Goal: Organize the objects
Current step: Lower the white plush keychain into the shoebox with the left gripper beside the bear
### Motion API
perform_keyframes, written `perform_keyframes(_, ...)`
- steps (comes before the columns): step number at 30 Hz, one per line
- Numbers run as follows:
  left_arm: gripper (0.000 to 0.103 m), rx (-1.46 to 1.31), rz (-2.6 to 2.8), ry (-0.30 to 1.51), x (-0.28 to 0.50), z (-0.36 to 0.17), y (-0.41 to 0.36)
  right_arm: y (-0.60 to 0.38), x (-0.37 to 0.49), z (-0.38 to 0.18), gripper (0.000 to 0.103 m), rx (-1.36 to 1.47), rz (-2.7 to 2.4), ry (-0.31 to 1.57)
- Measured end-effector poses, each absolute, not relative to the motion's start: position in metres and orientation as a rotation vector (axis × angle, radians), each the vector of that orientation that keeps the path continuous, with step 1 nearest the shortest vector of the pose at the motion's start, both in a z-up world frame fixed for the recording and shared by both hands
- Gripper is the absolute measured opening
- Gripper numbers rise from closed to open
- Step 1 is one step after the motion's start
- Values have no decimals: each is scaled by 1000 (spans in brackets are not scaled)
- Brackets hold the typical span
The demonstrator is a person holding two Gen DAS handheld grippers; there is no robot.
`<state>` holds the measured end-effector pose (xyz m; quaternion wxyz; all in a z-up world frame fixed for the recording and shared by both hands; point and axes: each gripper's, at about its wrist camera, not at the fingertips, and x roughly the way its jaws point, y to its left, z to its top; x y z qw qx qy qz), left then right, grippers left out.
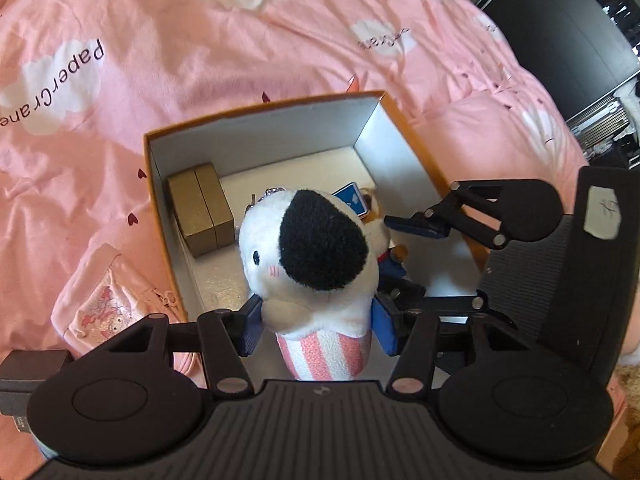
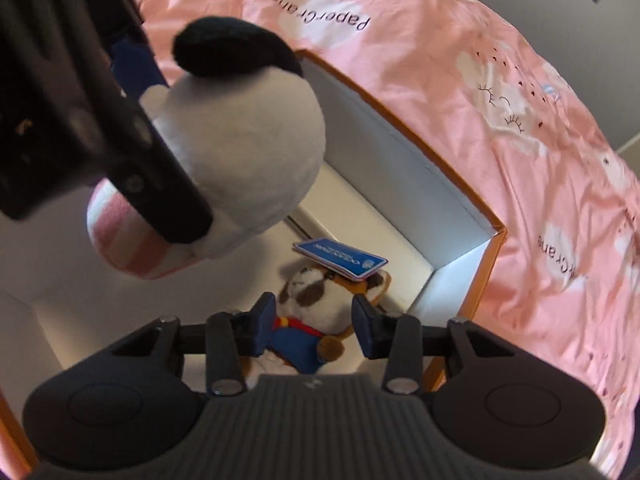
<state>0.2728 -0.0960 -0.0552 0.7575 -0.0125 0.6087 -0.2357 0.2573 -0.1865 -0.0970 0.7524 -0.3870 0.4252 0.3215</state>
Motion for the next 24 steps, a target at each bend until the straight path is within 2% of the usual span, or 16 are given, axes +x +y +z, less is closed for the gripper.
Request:
perform_keyframes(2, 63, -8, -509, 1343, 275, -63, -102, -187, 262, -103, 31, -870, 682, 932)
perform_keyframes(9, 63, 9, -497, 1384, 282, -85, -118, -198, 269, -106, 30, -863, 587, 934)
perform_keyframes(11, 63, 5, -503, 1394, 284, -90, -121, -203, 268, -99, 27, -833, 614, 921)
perform_keyframes(17, 63, 4, -466, 1416, 286, -106, -129, -220, 273, -71, 27, -747, 564, 839)
perform_keyframes(24, 63, 5, -459, 1423, 289, -118, -137, -222, 274, -70, 27, -759, 592, 836)
